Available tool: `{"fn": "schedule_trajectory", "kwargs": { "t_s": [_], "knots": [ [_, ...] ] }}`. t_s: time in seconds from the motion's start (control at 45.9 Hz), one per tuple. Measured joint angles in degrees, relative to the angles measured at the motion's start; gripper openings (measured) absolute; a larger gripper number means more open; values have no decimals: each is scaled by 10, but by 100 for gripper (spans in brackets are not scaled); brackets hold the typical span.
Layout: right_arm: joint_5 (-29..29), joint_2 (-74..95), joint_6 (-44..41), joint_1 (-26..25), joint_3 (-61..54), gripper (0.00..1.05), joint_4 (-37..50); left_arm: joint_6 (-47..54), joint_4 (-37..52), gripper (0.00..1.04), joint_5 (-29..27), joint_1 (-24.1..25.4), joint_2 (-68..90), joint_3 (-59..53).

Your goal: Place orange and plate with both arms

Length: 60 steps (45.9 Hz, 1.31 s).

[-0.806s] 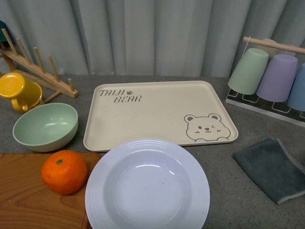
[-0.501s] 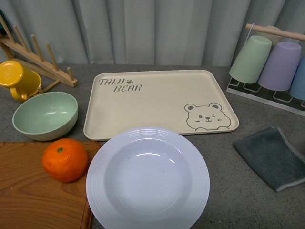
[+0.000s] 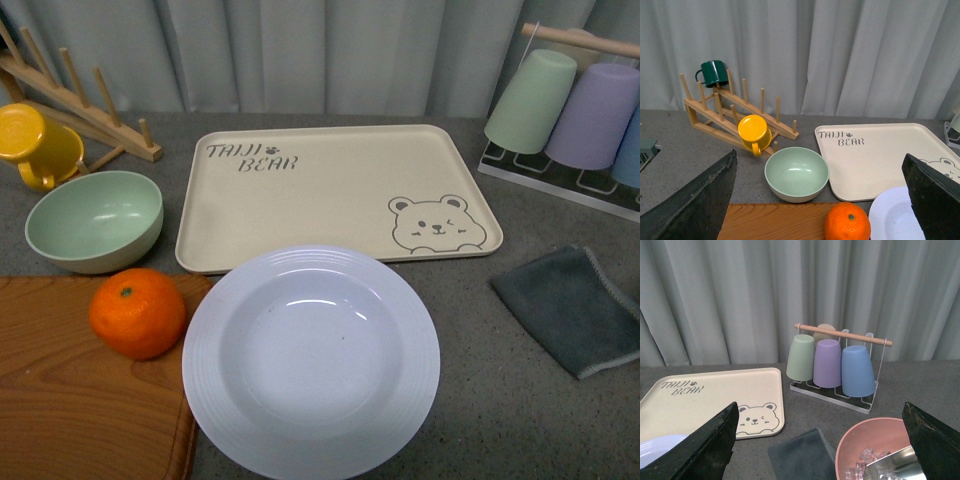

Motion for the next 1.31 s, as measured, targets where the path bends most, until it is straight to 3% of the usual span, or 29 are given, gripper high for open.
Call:
{"fn": "schedule_trajectory", "kwargs": {
  "t_s": [1.307],
  "knots": [
    [0,0,0,0,0,96,0,0,0,98,0,0,0,0]
  ]
}}
